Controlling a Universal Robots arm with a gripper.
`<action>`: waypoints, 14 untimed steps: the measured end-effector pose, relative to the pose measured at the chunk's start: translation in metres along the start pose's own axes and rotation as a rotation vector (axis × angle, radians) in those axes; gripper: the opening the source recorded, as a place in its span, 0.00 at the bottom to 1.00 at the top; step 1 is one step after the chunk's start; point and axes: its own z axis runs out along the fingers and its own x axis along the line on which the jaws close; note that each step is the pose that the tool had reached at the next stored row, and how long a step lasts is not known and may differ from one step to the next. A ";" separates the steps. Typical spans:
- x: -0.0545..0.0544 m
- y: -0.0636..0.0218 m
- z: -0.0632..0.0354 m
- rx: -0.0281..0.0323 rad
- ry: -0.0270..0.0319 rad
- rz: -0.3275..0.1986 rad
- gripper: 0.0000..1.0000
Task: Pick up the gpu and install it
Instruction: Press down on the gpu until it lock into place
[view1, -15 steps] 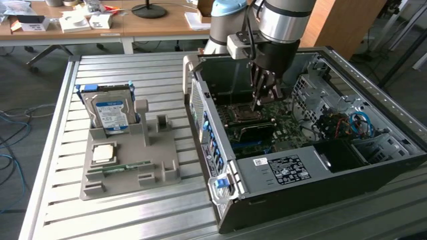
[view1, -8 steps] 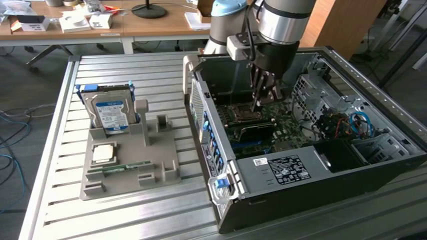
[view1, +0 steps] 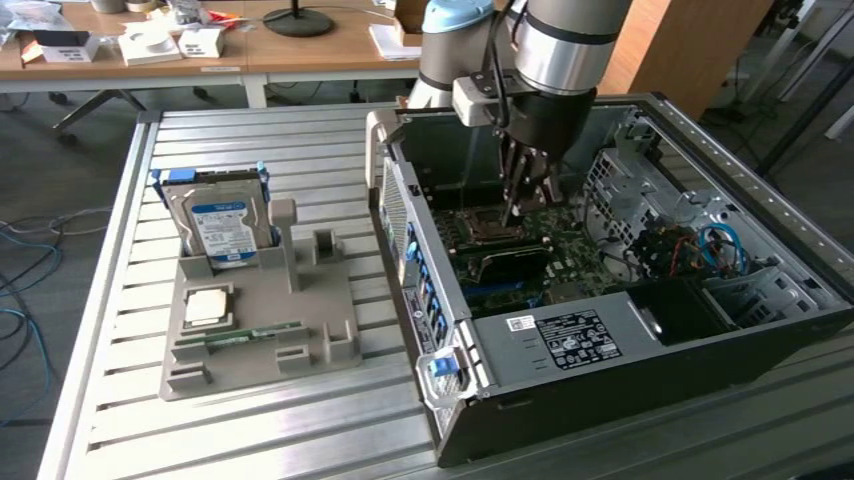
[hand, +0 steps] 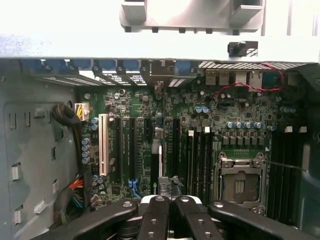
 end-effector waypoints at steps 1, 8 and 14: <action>0.000 0.0001 0.0009 -0.0001 0.0000 0.000 0.11; 0.000 0.0008 0.0079 -0.0001 0.0001 0.000 0.11; 0.000 0.0075 0.0087 0.0006 -0.0001 0.000 0.11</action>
